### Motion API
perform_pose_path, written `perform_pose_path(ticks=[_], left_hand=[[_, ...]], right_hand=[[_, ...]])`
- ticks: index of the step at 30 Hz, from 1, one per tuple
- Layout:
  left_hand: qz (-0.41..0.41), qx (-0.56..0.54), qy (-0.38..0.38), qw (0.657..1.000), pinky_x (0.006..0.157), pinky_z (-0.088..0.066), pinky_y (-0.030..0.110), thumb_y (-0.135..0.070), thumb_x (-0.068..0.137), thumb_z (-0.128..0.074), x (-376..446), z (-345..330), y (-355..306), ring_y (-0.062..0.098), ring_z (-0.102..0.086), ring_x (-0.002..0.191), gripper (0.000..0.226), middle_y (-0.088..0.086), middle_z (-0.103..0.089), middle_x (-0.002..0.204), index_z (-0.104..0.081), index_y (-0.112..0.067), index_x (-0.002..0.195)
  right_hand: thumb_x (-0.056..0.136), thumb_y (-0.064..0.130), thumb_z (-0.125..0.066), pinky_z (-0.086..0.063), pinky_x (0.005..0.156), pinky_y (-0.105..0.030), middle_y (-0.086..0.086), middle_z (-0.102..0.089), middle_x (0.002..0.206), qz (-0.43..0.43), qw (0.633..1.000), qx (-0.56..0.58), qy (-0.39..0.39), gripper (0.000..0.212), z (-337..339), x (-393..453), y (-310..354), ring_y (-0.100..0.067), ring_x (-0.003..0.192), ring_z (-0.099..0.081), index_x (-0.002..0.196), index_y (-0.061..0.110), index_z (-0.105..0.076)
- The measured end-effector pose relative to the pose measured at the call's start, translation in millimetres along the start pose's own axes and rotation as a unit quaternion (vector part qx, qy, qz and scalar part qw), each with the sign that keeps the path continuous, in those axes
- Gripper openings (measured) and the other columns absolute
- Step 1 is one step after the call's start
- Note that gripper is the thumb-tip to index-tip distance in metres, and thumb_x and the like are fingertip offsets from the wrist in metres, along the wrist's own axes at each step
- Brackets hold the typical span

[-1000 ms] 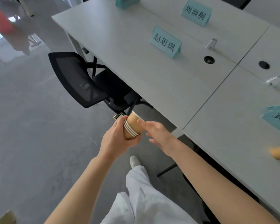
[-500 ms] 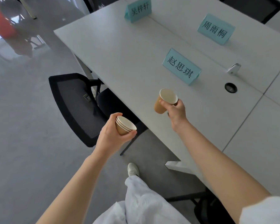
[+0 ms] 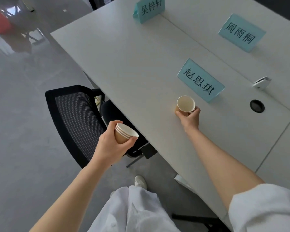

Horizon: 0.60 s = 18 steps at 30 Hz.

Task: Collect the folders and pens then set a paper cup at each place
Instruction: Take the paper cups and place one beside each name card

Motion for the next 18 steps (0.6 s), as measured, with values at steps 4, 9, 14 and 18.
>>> perform_pose_path(ticks=[4, 9, 14, 18], left_hand=[[-0.011, 0.004, 0.009, 1.0, 0.071, -0.057, 0.03, -0.045, 0.071, -0.075, 9, 5, 2, -0.002, -0.062, 0.084, 0.054, -0.021, -0.061, 0.091, -0.044, -0.045, 0.116], [-0.018, 0.023, 0.013, 0.999, 0.076, -0.055, 0.029, -0.05, 0.071, -0.073, 16, 22, 16, 0.002, -0.062, 0.088, 0.059, -0.02, -0.06, 0.095, -0.043, -0.042, 0.121], [-0.018, 0.08, 0.018, 0.996, 0.073, -0.058, 0.035, -0.07, 0.061, -0.061, 21, 60, 52, 0.007, -0.062, 0.088, 0.07, -0.019, -0.059, 0.098, -0.044, -0.038, 0.121], [-0.018, 0.089, 0.0, 0.996, 0.069, -0.058, 0.032, -0.07, 0.06, -0.061, 26, 98, 84, 0.005, -0.062, 0.083, 0.067, -0.021, -0.06, 0.094, -0.045, -0.037, 0.117]], right_hand=[[0.079, 0.014, -0.075, -0.042, 0.104, -0.037, -0.017, -0.049, 0.138, -0.075, 0.995, -0.067, 0.0, 0.079, -2, -13, -20, -0.032, 0.125, -0.052, 0.142, -0.001, -0.03], [0.087, 0.011, -0.057, -0.047, 0.086, -0.038, -0.009, -0.056, 0.1, -0.13, 0.98, -0.082, 0.126, 0.043, -41, -80, -16, -0.025, 0.092, -0.055, 0.127, -0.005, -0.052], [0.097, 0.014, -0.052, -0.054, 0.087, -0.028, -0.002, -0.07, 0.096, -0.032, 0.948, -0.012, 0.316, 0.02, -104, -172, 74, -0.016, 0.095, -0.065, 0.11, 0.01, -0.066], [0.095, 0.027, -0.056, -0.055, 0.086, -0.025, 0.002, -0.073, 0.096, 0.118, 0.896, -0.066, 0.424, 0.019, -158, -238, 130, -0.009, 0.096, -0.067, 0.101, 0.018, -0.072]])
Point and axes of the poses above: each hand's wrist, its own x-axis towards the middle knuckle, its own z-axis out of the back of the hand, y = z × x, the point moved 6 cm from there along x, towards the middle knuckle
